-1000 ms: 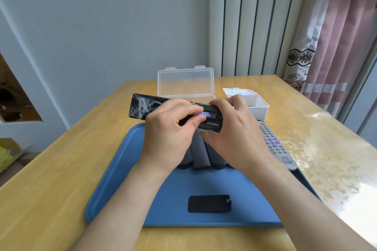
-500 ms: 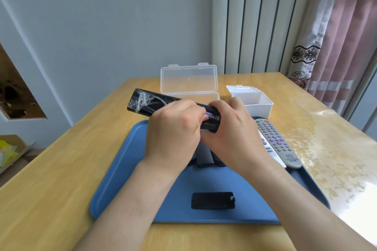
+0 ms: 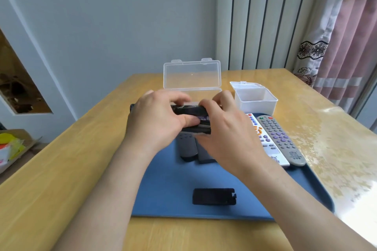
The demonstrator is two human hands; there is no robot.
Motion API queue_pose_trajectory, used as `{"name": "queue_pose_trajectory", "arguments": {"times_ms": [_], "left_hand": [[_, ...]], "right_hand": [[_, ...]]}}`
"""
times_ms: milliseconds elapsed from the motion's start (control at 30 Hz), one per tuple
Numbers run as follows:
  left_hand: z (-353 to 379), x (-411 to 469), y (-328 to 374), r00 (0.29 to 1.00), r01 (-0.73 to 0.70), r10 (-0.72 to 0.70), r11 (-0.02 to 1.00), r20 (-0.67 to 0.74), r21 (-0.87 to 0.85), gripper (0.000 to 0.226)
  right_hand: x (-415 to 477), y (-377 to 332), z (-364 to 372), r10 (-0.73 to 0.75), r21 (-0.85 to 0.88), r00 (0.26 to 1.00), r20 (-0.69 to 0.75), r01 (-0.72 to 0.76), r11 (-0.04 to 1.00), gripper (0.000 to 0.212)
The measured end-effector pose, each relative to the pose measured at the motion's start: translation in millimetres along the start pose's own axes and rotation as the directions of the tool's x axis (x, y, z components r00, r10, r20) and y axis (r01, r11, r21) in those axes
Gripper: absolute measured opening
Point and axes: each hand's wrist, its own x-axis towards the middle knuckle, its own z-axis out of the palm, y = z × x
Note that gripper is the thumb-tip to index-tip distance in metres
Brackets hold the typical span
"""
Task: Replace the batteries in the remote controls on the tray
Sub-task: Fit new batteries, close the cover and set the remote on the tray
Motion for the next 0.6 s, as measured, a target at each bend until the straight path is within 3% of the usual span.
{"name": "queue_pose_trajectory", "arguments": {"times_ms": [100, 267, 367, 500, 600], "left_hand": [[-0.6, -0.3, -1.1, 0.998, 0.015, -0.019, 0.997, 0.057, 0.076, 0.022], [5.6, -3.2, -1.4, 0.996, -0.08, 0.083, 0.993, -0.025, 0.085, 0.02], [3.0, -0.9, -1.9, 0.995, -0.096, 0.096, 0.995, -0.021, 0.015, 0.02], [1.5, 1.3, -5.3, 0.989, -0.144, 0.141, 0.988, 0.052, 0.053, 0.036], [4.0, 0.0, -7.6, 0.982, -0.169, 0.163, 0.984, 0.093, 0.061, 0.055]], "right_hand": [[-2.4, -1.7, 2.7, -0.015, -0.028, 1.0, -0.002, 0.015, 1.0, 0.046], [-2.3, -3.5, -1.7, 0.024, -0.075, 0.998, 0.059, -0.019, 0.997, 0.05], [-0.7, -1.1, -12.2, 0.055, 0.065, 0.988, 0.145, -0.065, 0.996, 0.054], [4.2, 8.7, -18.0, 0.068, 0.215, 0.958, 0.278, -0.131, 0.968, 0.033], [5.6, 13.2, -17.1, 0.039, 0.296, 0.956, 0.291, -0.129, 0.947, 0.019]]}}
